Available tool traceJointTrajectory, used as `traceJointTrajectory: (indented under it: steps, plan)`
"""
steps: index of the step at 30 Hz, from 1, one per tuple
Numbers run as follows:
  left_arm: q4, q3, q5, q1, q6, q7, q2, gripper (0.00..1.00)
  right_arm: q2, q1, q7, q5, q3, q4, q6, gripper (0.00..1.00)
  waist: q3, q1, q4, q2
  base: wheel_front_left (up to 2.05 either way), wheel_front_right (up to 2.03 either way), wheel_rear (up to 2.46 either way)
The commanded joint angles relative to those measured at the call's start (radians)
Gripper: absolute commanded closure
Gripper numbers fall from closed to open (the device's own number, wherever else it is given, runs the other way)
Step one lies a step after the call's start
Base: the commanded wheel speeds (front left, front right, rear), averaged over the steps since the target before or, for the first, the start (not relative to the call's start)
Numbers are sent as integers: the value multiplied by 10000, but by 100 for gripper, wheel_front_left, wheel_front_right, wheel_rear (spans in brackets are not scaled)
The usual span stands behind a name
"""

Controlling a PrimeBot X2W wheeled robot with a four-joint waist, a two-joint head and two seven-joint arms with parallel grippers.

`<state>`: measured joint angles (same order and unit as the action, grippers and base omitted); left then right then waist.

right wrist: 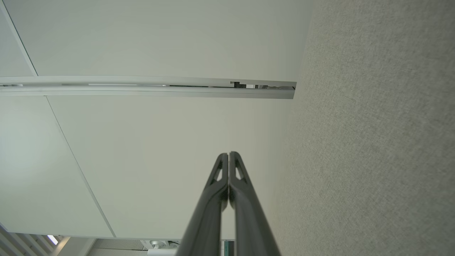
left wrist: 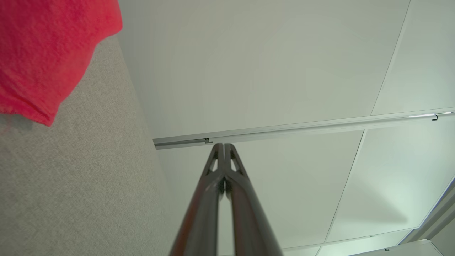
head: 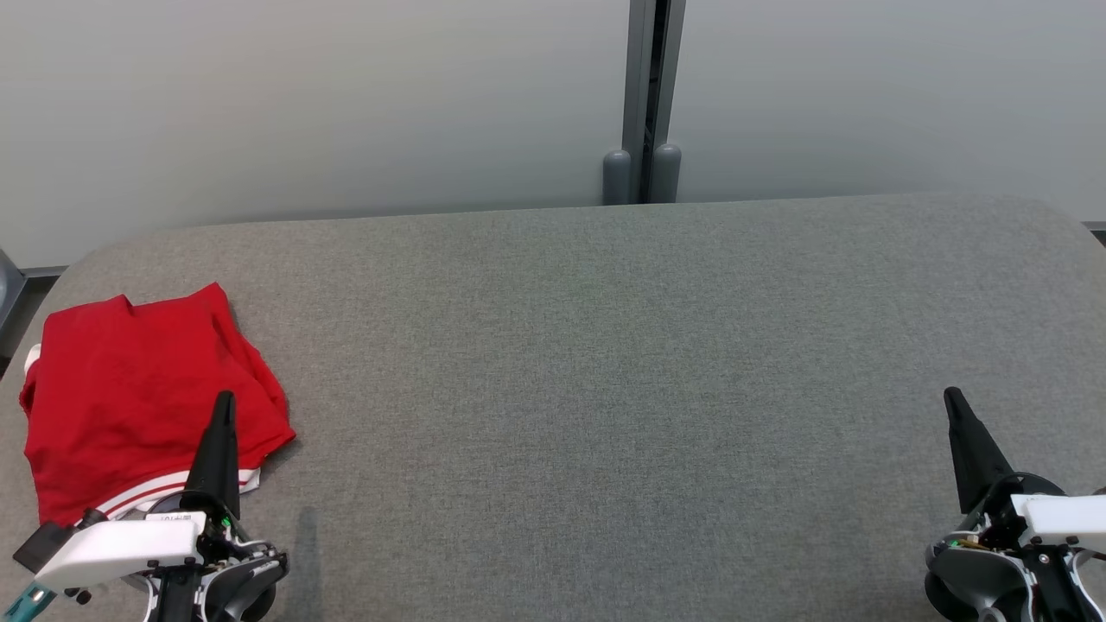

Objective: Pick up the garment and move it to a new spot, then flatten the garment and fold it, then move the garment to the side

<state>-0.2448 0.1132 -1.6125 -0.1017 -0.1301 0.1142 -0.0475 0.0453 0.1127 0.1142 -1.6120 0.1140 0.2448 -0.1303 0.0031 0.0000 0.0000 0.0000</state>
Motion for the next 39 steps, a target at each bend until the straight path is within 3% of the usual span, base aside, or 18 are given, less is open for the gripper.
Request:
traceJointTrajectory:
  steps: [1,35,36,39]
  plan:
    - [28,34,-12,-127,-30,31,-53,100,94,-87,32,-23,9,-27,-6,100,0,0,0,0,0,0,0]
    - [27,33,-12,-127,-30,30,-54,100,95,-88,32,-23,9,-27,-6,100,0,0,0,0,0,0,0]
    - [2,0,0,0,0,-1,0,0,0,0,0,1,0,-1,-2,0,0,0,0,0,0,0,0]
    - [-216,-23,4,202,6,-13,76,0,-101,-122,-6,6,-6,208,10,0,1,0,0,0,0,0,0]
